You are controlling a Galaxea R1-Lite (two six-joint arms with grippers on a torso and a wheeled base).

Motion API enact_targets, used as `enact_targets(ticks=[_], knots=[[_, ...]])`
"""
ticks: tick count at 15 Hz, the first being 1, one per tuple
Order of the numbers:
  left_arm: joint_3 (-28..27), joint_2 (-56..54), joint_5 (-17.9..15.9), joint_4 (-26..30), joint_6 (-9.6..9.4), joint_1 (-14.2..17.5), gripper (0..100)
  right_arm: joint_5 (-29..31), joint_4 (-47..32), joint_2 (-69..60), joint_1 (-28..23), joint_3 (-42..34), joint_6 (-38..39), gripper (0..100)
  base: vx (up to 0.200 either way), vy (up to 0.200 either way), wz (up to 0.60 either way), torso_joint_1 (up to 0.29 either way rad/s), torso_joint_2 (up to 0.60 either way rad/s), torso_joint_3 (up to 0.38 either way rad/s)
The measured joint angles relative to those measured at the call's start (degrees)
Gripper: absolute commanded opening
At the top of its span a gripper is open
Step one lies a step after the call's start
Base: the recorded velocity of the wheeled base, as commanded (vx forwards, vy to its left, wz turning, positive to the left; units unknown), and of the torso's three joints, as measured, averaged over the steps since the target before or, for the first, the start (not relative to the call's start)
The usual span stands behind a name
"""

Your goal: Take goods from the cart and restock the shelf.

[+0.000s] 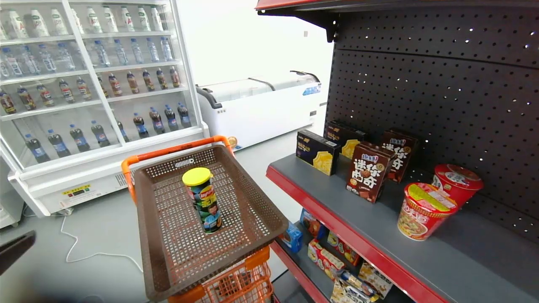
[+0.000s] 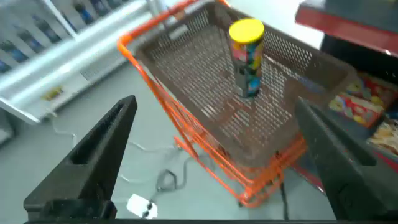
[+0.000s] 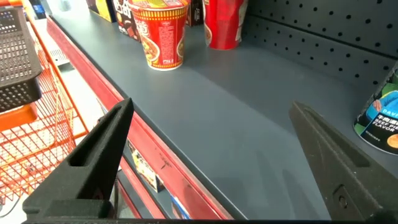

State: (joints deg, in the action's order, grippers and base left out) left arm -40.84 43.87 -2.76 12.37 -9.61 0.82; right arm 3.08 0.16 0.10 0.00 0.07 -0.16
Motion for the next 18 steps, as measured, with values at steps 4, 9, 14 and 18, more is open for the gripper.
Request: enact_targets(ticks=[4, 9, 14, 18], knots=[[7.16, 18.22, -7.62, -20.11, 1.73, 0.56, 100, 0.00, 0.00, 0.00, 0.00, 0.00, 0.00, 100, 0.000, 0.000, 0.00, 0.000, 0.00, 0.000], [19.26, 40.80, -8.87, -58.11, 2.80, 0.78, 100, 0.00, 0.00, 0.00, 0.00, 0.00, 0.02, 100, 0.000, 0.000, 0.00, 0.000, 0.00, 0.000], [22.60, 62.44, -9.07, -82.47, 5.47, -0.44, 100, 0.00, 0.00, 0.00, 0.00, 0.00, 0.00, 100, 0.000, 0.000, 0.00, 0.000, 0.00, 0.000], [18.24, 76.17, -8.98, -92.54, 5.84, -1.67, 100, 0.00, 0.00, 0.00, 0.00, 0.00, 0.00, 100, 0.000, 0.000, 0.00, 0.000, 0.00, 0.000]])
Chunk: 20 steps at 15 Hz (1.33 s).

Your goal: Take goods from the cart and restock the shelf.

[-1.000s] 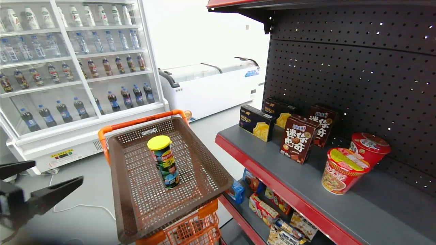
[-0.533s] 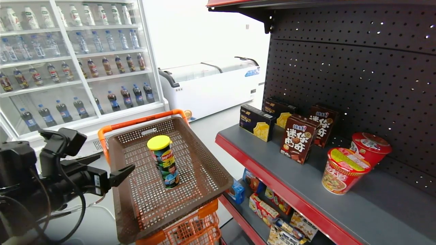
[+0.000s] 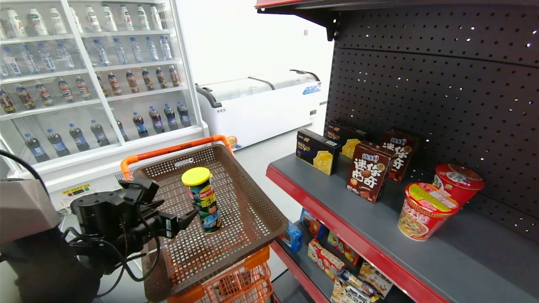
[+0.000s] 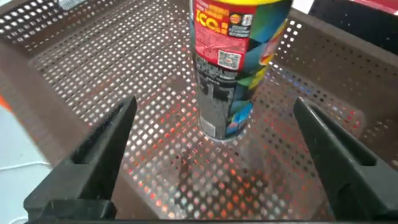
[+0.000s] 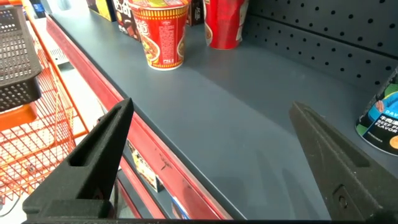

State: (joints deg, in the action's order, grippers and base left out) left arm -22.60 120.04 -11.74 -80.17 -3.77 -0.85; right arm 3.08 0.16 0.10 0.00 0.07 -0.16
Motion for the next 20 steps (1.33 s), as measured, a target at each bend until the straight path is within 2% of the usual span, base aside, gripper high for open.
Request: enact_targets(ticks=[7, 12, 20], knots=[[-18.41, 13.97, 0.17, -2.49, -0.52, -1.43, 100, 0.00, 0.00, 0.00, 0.00, 0.00, 0.00, 100, 0.000, 0.000, 0.00, 0.000, 0.00, 0.000], [-23.21, 18.63, 0.15, -2.17, -0.35, -3.30, 100, 0.00, 0.00, 0.00, 0.00, 0.00, 0.00, 100, 0.000, 0.000, 0.00, 0.000, 0.00, 0.000], [-33.60, 25.14, -0.13, -1.71, -0.44, -3.77, 100, 0.00, 0.00, 0.00, 0.00, 0.00, 0.00, 100, 0.000, 0.000, 0.00, 0.000, 0.00, 0.000]])
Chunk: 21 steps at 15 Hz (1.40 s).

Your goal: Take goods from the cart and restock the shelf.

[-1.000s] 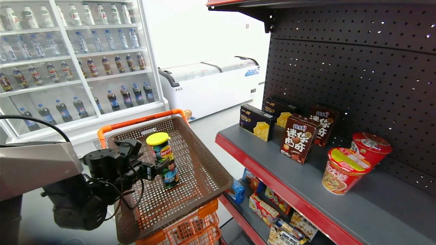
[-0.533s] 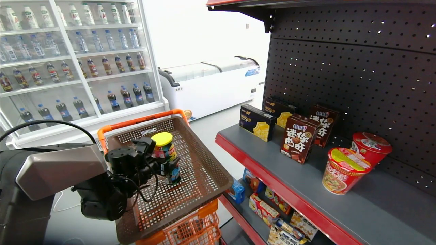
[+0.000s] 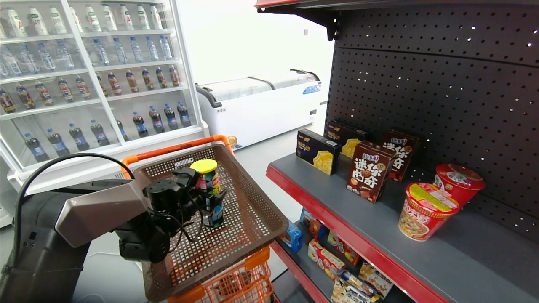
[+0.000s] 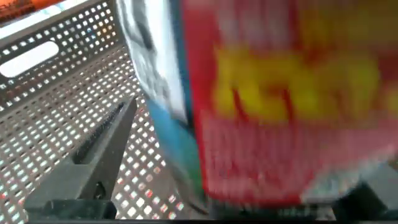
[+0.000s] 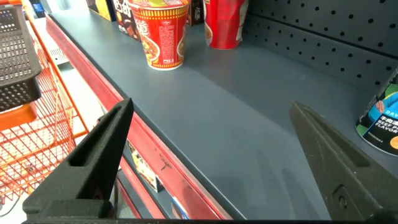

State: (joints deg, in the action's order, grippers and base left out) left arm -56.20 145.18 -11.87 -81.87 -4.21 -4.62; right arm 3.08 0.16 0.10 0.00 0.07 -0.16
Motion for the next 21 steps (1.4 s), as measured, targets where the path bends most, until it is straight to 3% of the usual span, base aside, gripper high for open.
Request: enact_targets(ticks=[1, 2, 6, 9, 11, 13, 19, 21], knots=[[-0.57, 0.50, 0.00, -0.05, 0.00, -0.52, 100, 0.00, 0.00, 0.00, 0.00, 0.00, 0.00, 100, 0.000, 0.000, 0.00, 0.000, 0.00, 0.000], [-0.88, 0.85, -0.11, -0.05, -0.02, -0.94, 0, -0.02, 0.00, 0.00, 0.00, 0.00, 0.00, 100, 0.000, 0.000, 0.00, 0.000, 0.00, 0.000], [0.17, 0.09, 2.41, 0.06, -0.90, -2.45, 0, 0.00, 0.00, 0.00, 0.00, 0.00, 0.00, 100, 0.000, 0.000, 0.00, 0.000, 0.00, 0.000], [6.69, -7.08, 4.24, 1.32, -1.40, -2.23, 0, 0.00, 0.00, 0.00, 0.00, 0.00, 0.00, 100, 0.000, 0.000, 0.00, 0.000, 0.00, 0.000], [11.08, -15.63, 4.46, 5.49, -1.49, -1.38, 0, 0.00, 0.00, 0.00, 0.00, 0.00, 0.00, 100, 0.000, 0.000, 0.00, 0.000, 0.00, 0.000], [14.77, -27.34, 4.57, 13.97, -1.49, -0.15, 0, 0.00, 0.00, 0.00, 0.00, 0.00, 0.00, 100, 0.000, 0.000, 0.00, 0.000, 0.00, 0.000], [19.93, -64.39, 4.77, 50.81, 0.57, 1.24, 0, 0.00, 0.00, 0.00, 0.00, 0.00, 0.00, 100, 0.000, 0.000, 0.00, 0.000, 0.00, 0.000], [22.30, -76.33, 4.63, 59.93, 0.84, 1.15, 0, 0.00, 0.00, 0.00, 0.00, 0.00, 0.00, 100, 0.000, 0.000, 0.00, 0.000, 0.00, 0.000]])
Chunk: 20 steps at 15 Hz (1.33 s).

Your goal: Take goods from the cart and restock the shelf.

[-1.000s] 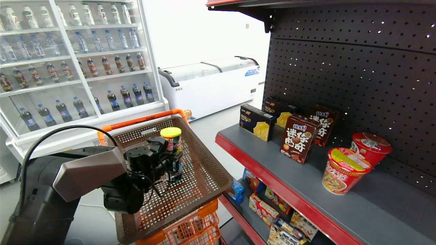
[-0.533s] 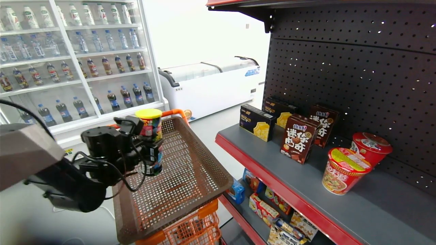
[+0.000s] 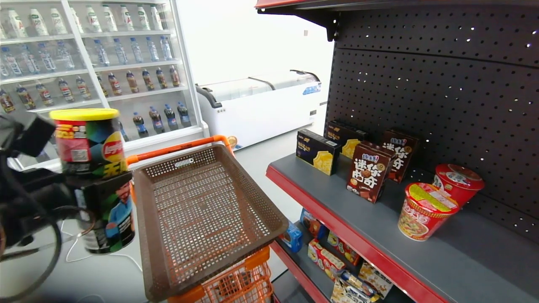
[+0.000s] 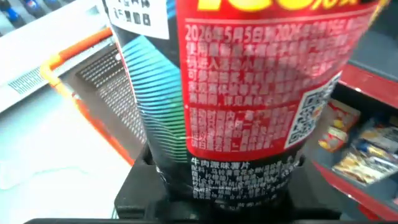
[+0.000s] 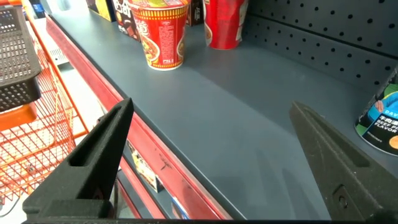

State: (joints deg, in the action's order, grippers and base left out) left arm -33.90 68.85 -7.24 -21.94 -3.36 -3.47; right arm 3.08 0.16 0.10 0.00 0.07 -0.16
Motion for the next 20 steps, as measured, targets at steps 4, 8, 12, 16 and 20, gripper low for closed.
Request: enact_targets(ticks=[4, 8, 12, 16, 20], knots=[[9.55, -22.64, 0.35, 9.80, 0.44, -0.18, 0, 0.00, 0.00, 0.00, 0.00, 0.00, 0.00, 100, 0.000, 0.000, 0.00, 0.000, 0.00, 0.000], [17.81, -40.19, 0.18, 13.92, 0.57, -0.51, 0, 0.00, 0.00, 0.00, 0.00, 0.00, 0.00, 100, 0.000, 0.000, 0.00, 0.000, 0.00, 0.000], [18.53, -47.47, 1.44, 17.10, 0.72, -0.27, 0, -0.09, 0.00, 0.00, 0.00, 0.00, -0.06, 100, 0.000, 0.000, 0.00, 0.000, 0.00, 0.000], [18.92, -50.09, 2.76, 17.30, 0.72, -0.18, 0, -0.11, 0.00, 0.00, 0.02, 0.00, -0.09, 100, 0.000, 0.000, -0.60, 0.004, 0.00, 0.005], [19.25, -51.44, 3.41, 17.38, 0.68, -0.22, 0, -0.09, 0.00, 0.00, 0.05, 0.02, -0.09, 100, 0.000, 0.000, -0.60, 0.005, 0.00, -0.001]])
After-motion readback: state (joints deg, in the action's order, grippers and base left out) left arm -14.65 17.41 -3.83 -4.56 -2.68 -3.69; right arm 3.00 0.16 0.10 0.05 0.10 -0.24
